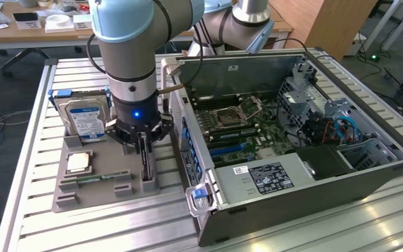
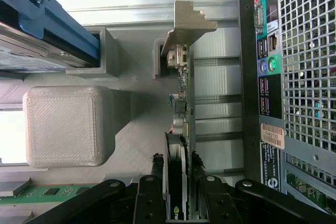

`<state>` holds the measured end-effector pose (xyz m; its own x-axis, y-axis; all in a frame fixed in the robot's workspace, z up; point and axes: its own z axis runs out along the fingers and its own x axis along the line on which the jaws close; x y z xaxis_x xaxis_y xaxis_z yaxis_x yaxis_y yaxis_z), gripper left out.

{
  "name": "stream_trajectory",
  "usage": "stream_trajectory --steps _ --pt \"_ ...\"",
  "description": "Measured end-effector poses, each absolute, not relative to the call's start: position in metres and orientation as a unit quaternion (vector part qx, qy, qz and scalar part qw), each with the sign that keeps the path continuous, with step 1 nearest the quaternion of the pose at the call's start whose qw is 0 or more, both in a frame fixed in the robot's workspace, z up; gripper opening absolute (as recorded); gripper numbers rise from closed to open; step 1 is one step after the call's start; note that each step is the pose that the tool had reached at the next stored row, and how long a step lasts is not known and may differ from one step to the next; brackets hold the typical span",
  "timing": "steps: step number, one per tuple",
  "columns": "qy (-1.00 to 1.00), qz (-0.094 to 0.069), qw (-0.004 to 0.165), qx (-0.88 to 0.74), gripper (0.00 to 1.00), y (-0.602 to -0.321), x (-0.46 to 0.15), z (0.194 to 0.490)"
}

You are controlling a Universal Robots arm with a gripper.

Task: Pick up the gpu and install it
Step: 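Pick up the gpu and move the gpu toward the slot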

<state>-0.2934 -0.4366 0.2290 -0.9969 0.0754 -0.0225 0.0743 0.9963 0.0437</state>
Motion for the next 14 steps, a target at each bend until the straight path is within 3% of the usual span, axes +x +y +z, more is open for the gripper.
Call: stream_trajectory --steps 14 --pt "0.999 0.021 0.012 0.048 0.33 -0.4367 -0.2929 0.2289"
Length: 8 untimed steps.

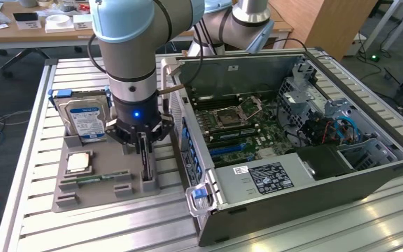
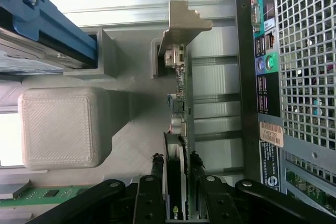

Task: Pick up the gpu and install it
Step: 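Pick up the gpu and move the gpu toward the slot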

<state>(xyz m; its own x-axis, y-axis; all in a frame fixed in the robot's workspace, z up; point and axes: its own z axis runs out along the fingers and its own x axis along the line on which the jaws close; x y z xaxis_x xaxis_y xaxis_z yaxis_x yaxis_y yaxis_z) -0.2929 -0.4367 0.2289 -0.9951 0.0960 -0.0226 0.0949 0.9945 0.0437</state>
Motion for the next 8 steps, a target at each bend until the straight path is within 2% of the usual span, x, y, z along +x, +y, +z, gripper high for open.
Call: stream_trajectory --steps 8 --pt "0.998 0.021 0.013 0.056 0.33 -0.4368 -0.293 0.2286"
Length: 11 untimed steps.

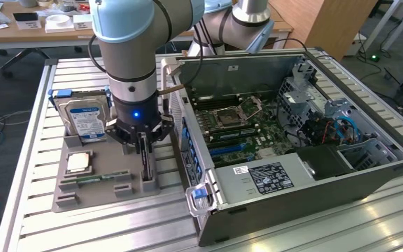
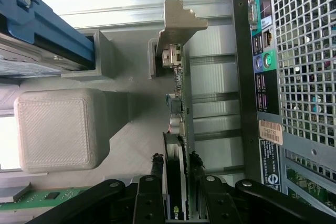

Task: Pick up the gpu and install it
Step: 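Pick up the gpu and move the gpu toward the slot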

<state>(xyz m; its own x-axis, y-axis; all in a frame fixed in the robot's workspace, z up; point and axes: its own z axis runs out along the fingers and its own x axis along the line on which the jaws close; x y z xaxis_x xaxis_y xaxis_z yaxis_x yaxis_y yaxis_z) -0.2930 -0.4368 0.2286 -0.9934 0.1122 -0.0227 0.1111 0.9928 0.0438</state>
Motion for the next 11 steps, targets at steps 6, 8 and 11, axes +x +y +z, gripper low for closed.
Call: stream_trajectory --steps 6,8,11 --pt "0.998 0.021 0.012 0.056 0.33 -0.4368 -0.293 0.2286" --pt "0.998 0.021 0.012 0.056 0.33 -0.4368 -0.293 0.2286" --pt "0.998 0.021 0.012 0.056 0.32 -0.4368 -0.2931 0.2287"
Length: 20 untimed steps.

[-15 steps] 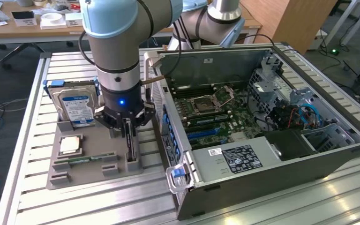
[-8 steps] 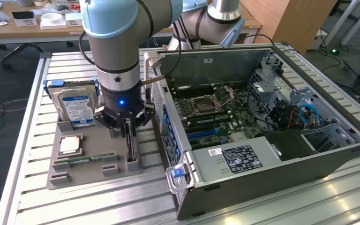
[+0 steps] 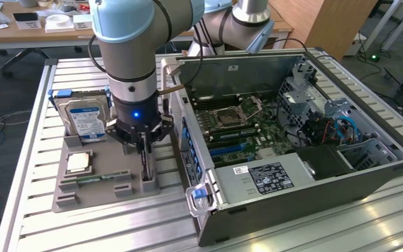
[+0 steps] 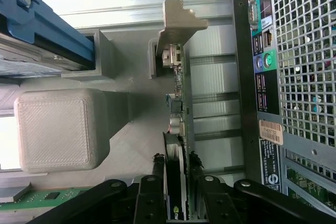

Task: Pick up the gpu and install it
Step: 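Pick up the gpu and move the gpu toward the slot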

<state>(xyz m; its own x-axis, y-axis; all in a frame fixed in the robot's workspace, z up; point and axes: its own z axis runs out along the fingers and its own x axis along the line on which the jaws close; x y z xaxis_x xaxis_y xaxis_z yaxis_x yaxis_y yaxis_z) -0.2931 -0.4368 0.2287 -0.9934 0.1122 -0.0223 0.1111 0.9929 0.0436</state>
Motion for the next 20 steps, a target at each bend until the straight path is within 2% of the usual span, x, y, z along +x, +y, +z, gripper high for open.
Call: stream_trajectory --steps 1,2,20 --pt "0.998 0.021 0.012 0.056 0.32 -0.4368 -0.293 0.2286" --pt "0.998 0.021 0.012 0.056 0.26 -0.4368 -0.293 0.2286" --pt "0.999 0.021 0.012 0.041 0.26 -0.4368 -0.293 0.2285"
